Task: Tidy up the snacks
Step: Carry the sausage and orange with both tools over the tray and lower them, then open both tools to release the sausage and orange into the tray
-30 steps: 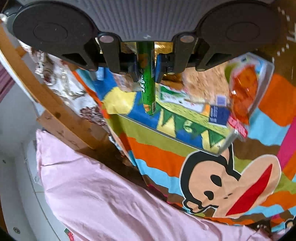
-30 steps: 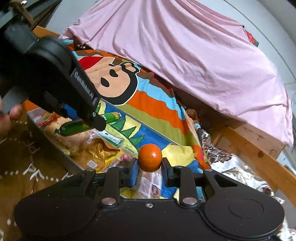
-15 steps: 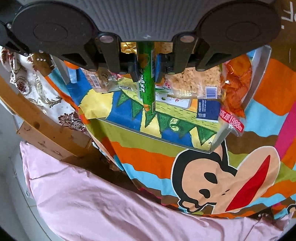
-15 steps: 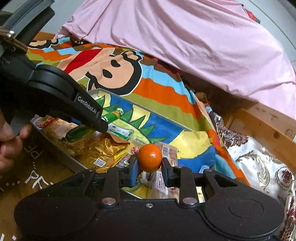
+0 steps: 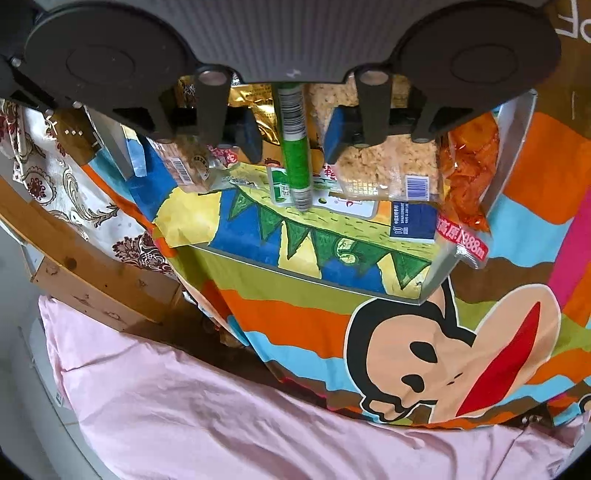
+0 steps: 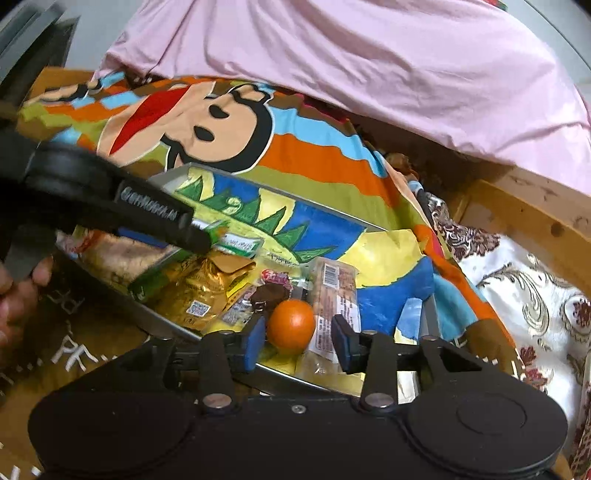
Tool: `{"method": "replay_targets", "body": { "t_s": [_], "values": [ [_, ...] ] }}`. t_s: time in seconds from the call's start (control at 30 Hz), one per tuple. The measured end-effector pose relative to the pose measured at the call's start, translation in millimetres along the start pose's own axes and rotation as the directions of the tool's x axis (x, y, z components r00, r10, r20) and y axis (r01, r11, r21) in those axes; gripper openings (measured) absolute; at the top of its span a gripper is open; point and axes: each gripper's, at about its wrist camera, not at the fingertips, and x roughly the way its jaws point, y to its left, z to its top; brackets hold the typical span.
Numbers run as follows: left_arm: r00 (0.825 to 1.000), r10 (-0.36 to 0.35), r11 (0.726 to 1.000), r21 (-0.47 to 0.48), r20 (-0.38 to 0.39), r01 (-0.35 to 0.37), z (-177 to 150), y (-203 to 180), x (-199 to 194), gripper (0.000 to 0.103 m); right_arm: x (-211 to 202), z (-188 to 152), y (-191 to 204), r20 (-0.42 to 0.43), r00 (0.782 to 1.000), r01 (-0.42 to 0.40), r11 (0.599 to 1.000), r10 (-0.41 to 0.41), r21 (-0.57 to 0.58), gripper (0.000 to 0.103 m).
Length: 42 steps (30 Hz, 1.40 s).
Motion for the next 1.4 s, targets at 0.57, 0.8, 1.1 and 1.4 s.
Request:
{"method": "replay_targets", "body": {
  "t_s": [0.57,0.8,1.1,1.4],
  "values": [
    [0.990,0.050,0.999,-0.012,0.135,-0.049,7.3,-15.4,-93.2,0.087,-87.4,19.9,-47.7,0.166,0.985,0.011,0.972,-0.051,0.235,0.087],
    [0.971,0.103,0.993,0.038,0.214,-0.114,1.5,-24.4,-153.8,0.102,-136.2,19.6,-57.7,0.237,0.971,-0.051,0.939,-0.033,0.339,0.102],
    [0.964,0.134,0.989,0.030,0.227,-0.145,-23.5,-29.3,-213.8,0.102,-198.8,-0.1,-44.3,0.253,0.968,-0.103,0.928,0.010,0.359,0.102],
    [0.965,0.152,0.986,0.041,0.213,-0.164,-54.3,-34.7,-255.4,0.103,-236.2,-18.7,-33.1,0.233,0.972,-0.113,0.930,0.031,0.350,0.102]
  ]
}}
